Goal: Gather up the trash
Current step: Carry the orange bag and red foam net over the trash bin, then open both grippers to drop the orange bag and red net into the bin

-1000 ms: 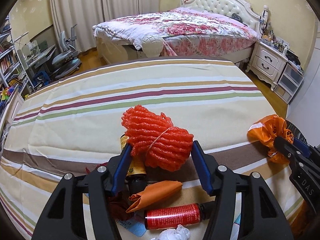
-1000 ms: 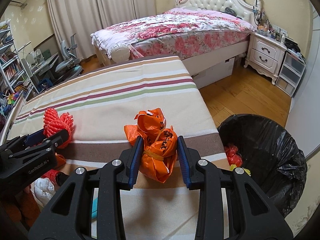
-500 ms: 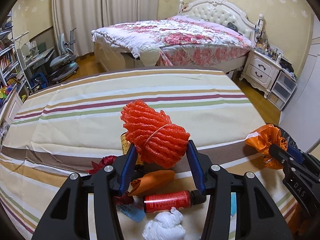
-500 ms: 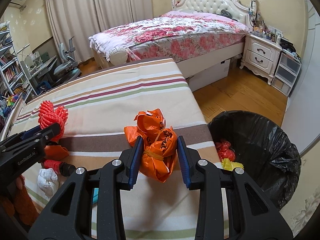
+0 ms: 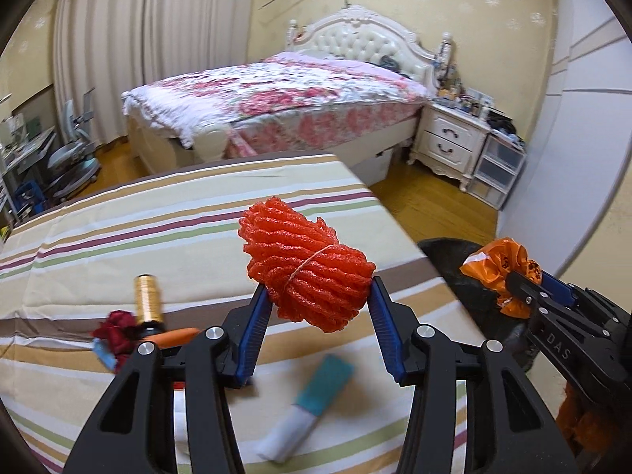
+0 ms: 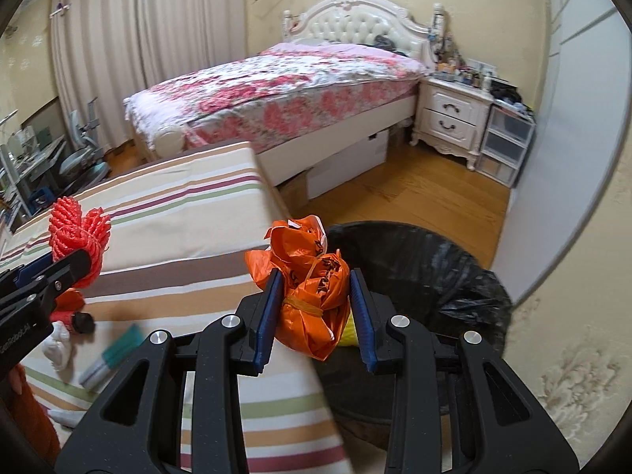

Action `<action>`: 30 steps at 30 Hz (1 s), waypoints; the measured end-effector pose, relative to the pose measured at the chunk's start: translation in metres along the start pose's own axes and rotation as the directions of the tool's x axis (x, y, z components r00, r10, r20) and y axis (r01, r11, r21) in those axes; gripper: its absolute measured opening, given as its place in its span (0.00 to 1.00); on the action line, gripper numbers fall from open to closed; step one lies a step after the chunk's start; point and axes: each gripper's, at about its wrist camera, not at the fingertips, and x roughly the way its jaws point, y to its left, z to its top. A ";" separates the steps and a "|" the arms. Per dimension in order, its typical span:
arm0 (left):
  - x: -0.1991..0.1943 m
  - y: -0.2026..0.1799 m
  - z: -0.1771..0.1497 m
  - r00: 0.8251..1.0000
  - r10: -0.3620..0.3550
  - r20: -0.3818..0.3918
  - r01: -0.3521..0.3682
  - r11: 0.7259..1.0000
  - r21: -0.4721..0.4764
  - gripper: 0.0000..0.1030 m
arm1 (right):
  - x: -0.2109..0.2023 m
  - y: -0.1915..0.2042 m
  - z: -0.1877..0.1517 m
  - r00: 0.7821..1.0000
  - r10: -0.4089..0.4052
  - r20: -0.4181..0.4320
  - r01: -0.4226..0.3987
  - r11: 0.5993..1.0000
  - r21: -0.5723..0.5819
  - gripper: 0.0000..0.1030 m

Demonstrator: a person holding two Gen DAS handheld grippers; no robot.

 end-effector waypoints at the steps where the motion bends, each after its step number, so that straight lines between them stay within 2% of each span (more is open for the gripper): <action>1: 0.002 -0.007 0.000 1.000 -0.015 -0.001 0.015 1.000 0.009 0.48 | 0.001 -0.005 0.000 1.000 -0.013 0.000 0.013 1.000 0.010 0.32; 5: 0.011 -0.037 0.000 0.997 -0.073 -0.006 0.073 0.996 0.050 0.48 | 0.002 -0.027 -0.002 0.998 -0.059 -0.003 0.059 0.997 0.047 0.32; 11: 0.029 -0.069 0.000 0.993 -0.117 -0.024 0.119 0.987 0.105 0.48 | 0.008 -0.045 -0.005 0.994 -0.111 -0.004 0.111 0.992 0.064 0.32; 30: 0.074 -0.113 0.006 0.989 -0.134 -0.064 0.144 0.971 0.189 0.49 | 0.030 -0.075 -0.007 0.985 -0.169 -0.021 0.170 0.975 0.142 0.33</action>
